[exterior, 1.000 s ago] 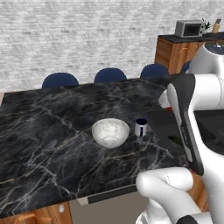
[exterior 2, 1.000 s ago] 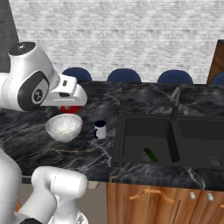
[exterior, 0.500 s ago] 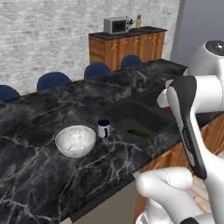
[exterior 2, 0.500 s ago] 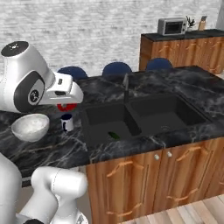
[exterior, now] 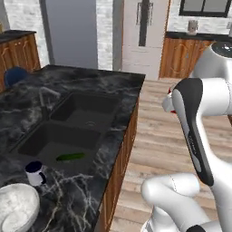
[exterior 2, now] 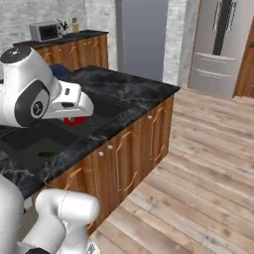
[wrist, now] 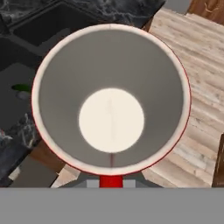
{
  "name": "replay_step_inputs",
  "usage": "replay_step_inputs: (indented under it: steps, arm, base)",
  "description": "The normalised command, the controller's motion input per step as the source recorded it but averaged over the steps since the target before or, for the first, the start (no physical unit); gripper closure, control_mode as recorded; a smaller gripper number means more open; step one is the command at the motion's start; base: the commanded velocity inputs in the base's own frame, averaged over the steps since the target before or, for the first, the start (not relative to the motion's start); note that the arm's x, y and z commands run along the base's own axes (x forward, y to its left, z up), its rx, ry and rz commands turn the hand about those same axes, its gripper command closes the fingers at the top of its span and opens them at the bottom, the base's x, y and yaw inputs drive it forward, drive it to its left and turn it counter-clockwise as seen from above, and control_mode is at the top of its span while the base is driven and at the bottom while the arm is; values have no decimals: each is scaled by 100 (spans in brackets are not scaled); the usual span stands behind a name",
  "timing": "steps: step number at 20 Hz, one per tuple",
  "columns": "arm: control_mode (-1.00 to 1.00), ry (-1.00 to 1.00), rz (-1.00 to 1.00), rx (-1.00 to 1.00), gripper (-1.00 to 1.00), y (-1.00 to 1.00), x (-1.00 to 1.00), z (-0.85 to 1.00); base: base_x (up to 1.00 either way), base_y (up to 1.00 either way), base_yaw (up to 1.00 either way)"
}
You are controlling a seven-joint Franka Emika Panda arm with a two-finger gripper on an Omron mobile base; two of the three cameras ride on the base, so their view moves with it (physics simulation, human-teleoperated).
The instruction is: Clear the mugs and bowl far away from the sink.
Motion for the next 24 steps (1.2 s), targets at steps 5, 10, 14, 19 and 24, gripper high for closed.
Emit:
replay_step_inputs:
  steps: [5, 10, 14, 19, 24]
  arm:
    - [100, 0, 0, 0, 100, 0, 0, 0]
    - [100, 0, 0, 0, 100, 0, 0, 0]
    - [100, 0, 0, 0, 100, 0, 0, 0]
    - [100, 0, 0, 0, 100, 0, 0, 0]
    - [100, 0, 0, 0, 100, 0, 0, 0]
  base:
    - [0, 0, -100]
    - [0, 0, -100]
    - [2, 1, -99]
    - [73, 60, -73]
    - [100, 100, -23]
